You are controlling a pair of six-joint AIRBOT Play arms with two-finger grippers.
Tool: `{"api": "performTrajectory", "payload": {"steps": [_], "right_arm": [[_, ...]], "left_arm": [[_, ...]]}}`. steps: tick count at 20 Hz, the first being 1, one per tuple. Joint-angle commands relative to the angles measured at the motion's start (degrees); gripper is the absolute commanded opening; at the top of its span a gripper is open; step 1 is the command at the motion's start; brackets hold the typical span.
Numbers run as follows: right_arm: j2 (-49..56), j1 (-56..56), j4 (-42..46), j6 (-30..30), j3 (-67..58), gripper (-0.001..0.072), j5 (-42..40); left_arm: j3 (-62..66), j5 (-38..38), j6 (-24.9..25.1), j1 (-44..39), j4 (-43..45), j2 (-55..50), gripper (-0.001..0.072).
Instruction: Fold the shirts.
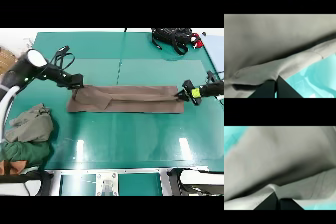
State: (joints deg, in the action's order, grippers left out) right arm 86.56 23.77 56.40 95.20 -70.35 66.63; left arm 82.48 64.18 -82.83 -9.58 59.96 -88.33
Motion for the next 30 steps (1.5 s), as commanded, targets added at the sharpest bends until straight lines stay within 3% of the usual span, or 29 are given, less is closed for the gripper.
{"api": "performTrajectory", "payload": {"steps": [1, 2, 3, 5, 7, 8, 12, 15, 16, 17, 18, 23, 24, 26, 27, 30], "right_arm": [[13.62, -2.38, -0.98, 0.22, -13.57, 0.0122, -1.44], [16.48, -2.34, -0.96, 0.39, -17.09, 0.0219, -2.29], [18.86, -2.01, -0.92, 0.39, -20.61, 0.0278, -3.52], [20.79, -0.55, -0.9, 0.13, -25.7, 0.0423, -3.19], [20.65, 1.79, -0.72, -3.93, -28.81, 0.0455, 0.48], [20.63, 3.21, -0.68, -6.91, -29.64, 0.0509, 3.61], [21.16, 7.98, -0.02, -15.41, -26.99, 0.0547, 13.86], [23.5, 9.51, -0.04, -19.1, -24.83, 0.0547, 15.54], [24.59, 9.66, -0.07, -19.39, -24.85, 0.0547, 15.52], [25.51, 9.64, -0.07, -19.41, -24.85, 0.0547, 15.52], [26.45, 9.6, -0.09, -19.45, -24.85, 0.0547, 15.56], [30.51, 6.8, -0.5, -21.64, -24.83, 0.0546, 18.62], [30.91, 5.88, -0.5, -22.12, -24.83, 0.0499, 18.75], [30.93, 4.37, -0.52, -23.78, -25.4, 0.0089, 19.06], [30.86, 3.93, -0.52, -23.69, -26.25, 0.0017, 19.65], [29.05, 3.69, -1.77, -22.77, -30.36, 0.0017, 23.1]], "left_arm": [[8.41, -2.82, 0.13, 0.07, 0.0, -11.21, 0.0041], [9.84, -5.86, 0.15, 0.07, 0.11, -13.11, 0.0355], [10.73, -10.36, -0.37, 0.35, 0.24, -14.12, 0.0574], [11.93, -17.84, -4.24, 1.97, 0.28, -14.03, 0.0538], [14.43, -15.54, -7.08, 4.59, 0.07, -14.03, 0.0538], [15.52, -11.91, -7.13, 5.64, 0.09, -14.03, 0.0538], [16.7, 2.4, -4.87, 7.26, -0.15, -14.03, 0.0537], [16.7, 6.45, -3.65, 7.26, -0.15, -14.05, 0.0535], [16.7, 6.43, -3.65, 7.26, -0.15, -14.05, 0.0471], [16.7, 6.43, -3.5, 7.26, -0.15, -14.03, 0.0158], [16.7, 6.45, -2.45, 7.23, -0.46, -14.03, 0.0033], [16.68, 6.32, -1.97, 6.73, -4.2, -14.05, 0.0023], [16.68, 6.25, -1.46, 6.1, -4.31, -14.05, 0.0023], [16.68, 5.51, -0.72, 3.72, -4.31, -14.12, 0.0023], [16.68, 4.22, -0.7, 2.01, -4.28, -14.19, 0.0023], [16.68, -2.08, -0.72, -3.87, -4.42, -14.91, 0.0023]]}}
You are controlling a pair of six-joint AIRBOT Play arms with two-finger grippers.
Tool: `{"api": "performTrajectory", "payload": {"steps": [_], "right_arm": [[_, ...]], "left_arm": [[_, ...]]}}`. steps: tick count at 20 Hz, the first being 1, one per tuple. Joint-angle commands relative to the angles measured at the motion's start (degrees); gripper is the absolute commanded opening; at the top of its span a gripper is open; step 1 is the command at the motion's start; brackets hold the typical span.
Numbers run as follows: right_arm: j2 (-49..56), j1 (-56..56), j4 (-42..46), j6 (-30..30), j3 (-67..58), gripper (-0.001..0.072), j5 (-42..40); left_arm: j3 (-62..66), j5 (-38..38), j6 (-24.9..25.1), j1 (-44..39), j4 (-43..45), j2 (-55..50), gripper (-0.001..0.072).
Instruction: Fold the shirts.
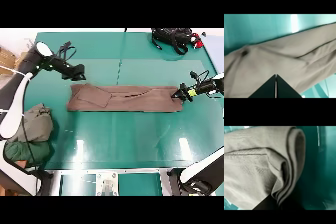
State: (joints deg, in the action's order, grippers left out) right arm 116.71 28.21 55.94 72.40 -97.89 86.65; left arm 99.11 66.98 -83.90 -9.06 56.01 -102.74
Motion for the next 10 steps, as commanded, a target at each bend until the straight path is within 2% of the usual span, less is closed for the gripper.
{"api": "performTrajectory", "payload": {"steps": [1, 4, 7, 10], "right_arm": [[-2.51, -0.74, -1.38, 0.55, -4.28, 0.0017, 4.28], [-9.09, -0.98, -3.78, 2.49, -8.07, 0.0017, 9.16], [-16.81, -2.16, -10.45, 5.07, -9.62, 0.0017, 12.13], [-23.17, -4.92, -13.55, 6.97, -9.64, 0.0018, 12.9]], "left_arm": [[0.04, -7.08, 0.35, -6.95, -0.96, -1.33, 0.0023], [0.07, -13.73, 0.39, -15.5, -2.99, -5.22, 0.0023], [0.57, -21.94, 0.44, -23.1, -7.26, -9.84, 0.0023], [4.66, -24.68, 0.33, -27.74, -10.4, -15.17, 0.0023]]}}
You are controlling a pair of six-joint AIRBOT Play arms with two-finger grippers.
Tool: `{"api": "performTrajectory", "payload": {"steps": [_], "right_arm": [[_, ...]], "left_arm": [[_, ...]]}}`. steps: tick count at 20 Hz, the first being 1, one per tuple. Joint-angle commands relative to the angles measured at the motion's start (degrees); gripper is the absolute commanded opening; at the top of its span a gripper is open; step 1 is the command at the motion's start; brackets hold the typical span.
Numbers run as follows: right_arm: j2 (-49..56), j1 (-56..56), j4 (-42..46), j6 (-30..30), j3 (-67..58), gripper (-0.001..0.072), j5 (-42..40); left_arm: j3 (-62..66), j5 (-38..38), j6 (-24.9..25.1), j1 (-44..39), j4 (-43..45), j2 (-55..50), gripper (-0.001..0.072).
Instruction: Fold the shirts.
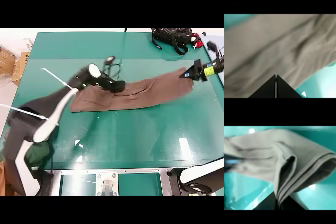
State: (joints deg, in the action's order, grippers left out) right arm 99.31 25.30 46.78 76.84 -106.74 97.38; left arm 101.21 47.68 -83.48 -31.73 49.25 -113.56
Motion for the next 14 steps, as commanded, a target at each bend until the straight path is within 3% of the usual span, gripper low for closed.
{"api": "performTrajectory", "payload": {"steps": [1, 8, 14], "right_arm": [[-7.19, -3.28, -4.39, 3.15, -0.79, 0.0018, 2.54], [-9.16, -10.25, -4.35, 5.46, -0.79, 0.0018, 3.17], [-9.14, -11.26, -4.39, 5.7, -0.68, 0.0018, 0.74]], "left_arm": [[4.37, -5.95, -0.09, -6.03, -5.22, -6.32, 0.0023], [12.39, -2.69, -0.42, -7.23, -11.85, -14.49, 0.0023], [16.87, 19.32, -0.02, 2.4, -6.38, -8.72, 0.0023]]}}
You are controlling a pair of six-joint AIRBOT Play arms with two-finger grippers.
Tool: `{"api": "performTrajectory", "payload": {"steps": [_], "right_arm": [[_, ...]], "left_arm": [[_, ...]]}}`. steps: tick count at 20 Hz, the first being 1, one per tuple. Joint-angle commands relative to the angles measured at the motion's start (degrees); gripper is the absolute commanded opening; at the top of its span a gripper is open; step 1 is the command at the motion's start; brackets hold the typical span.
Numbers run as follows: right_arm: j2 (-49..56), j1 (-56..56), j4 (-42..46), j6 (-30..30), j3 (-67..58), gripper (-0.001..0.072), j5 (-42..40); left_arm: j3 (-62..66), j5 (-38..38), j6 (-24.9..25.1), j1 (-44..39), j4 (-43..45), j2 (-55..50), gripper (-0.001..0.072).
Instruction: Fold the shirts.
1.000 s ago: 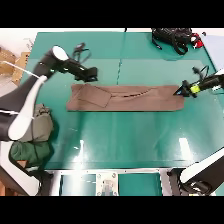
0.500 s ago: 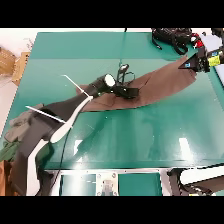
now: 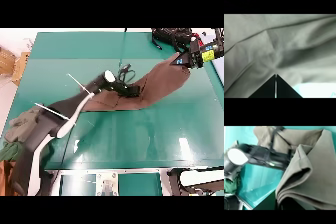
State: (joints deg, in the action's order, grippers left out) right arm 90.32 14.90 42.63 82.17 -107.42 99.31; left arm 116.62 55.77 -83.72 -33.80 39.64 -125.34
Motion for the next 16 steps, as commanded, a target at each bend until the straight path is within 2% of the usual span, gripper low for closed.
{"api": "performTrajectory", "payload": {"steps": [1, 3, 6, 10, 13, 14, 16], "right_arm": [[-0.15, -1.92, -0.24, 0.37, 0.0, 0.0018, -2.25], [-0.15, -5.33, -0.24, 0.42, 0.0, 0.0018, -5.25], [-0.09, -14.03, -0.2, 0.42, 0.02, 0.0018, -13.16], [4.13, -30.27, 0.22, 1.22, 0.04, 0.0018, -26.53], [13.35, -42.91, 0.42, 1.7, 0.04, 0.0019, -38.77], [17.18, -46.82, 0.31, 1.9, 0.02, 0.0081, -44.78], [23.15, -52.43, -1.36, 1.88, 0.0, 0.0436, -54.25]], "left_arm": [[1.46, 14.99, 0.13, 6.82, 6.51, 5.38, 0.0023], [1.46, 22.69, -0.83, 12.11, 13.14, 10.69, 0.0023], [1.46, 30.23, -1.77, 19.82, 19.47, 17.18, 0.0024], [1.42, 33.55, -1.7, 28.44, 20.46, 22.21, 0.0024], [1.4, 33.88, -1.27, 32.68, 20.44, 23.43, 0.0024], [1.4, 33.94, -1.29, 33.77, 20.41, 23.56, 0.0024], [1.4, 34.86, -1.27, 35.82, 20.44, 23.61, 0.0024]]}}
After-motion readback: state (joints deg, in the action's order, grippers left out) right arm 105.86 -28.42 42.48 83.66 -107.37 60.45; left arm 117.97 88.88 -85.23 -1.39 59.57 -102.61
